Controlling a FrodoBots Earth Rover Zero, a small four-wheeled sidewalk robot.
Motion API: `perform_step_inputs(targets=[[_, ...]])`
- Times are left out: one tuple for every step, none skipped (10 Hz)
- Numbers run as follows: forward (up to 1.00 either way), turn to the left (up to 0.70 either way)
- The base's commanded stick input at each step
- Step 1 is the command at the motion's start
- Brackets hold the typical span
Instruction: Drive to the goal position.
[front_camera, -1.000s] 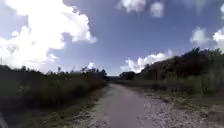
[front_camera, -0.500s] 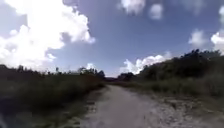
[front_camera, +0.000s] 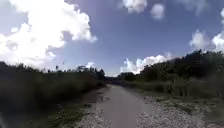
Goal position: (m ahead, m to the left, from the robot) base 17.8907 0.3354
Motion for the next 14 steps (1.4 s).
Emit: perform_step_inputs(targets=[[0.70,0.00],[0.70,0.00],[0.70,0.00],[0.70,0.00],[0.70,0.00],[0.70,0.00],[0.70,0.00],[0.70,0.00],[0.70,0.00],[0.70,0.00],[0.70,0.00],[0.70,0.00],[0.70,0.00],[0.70,0.00]])
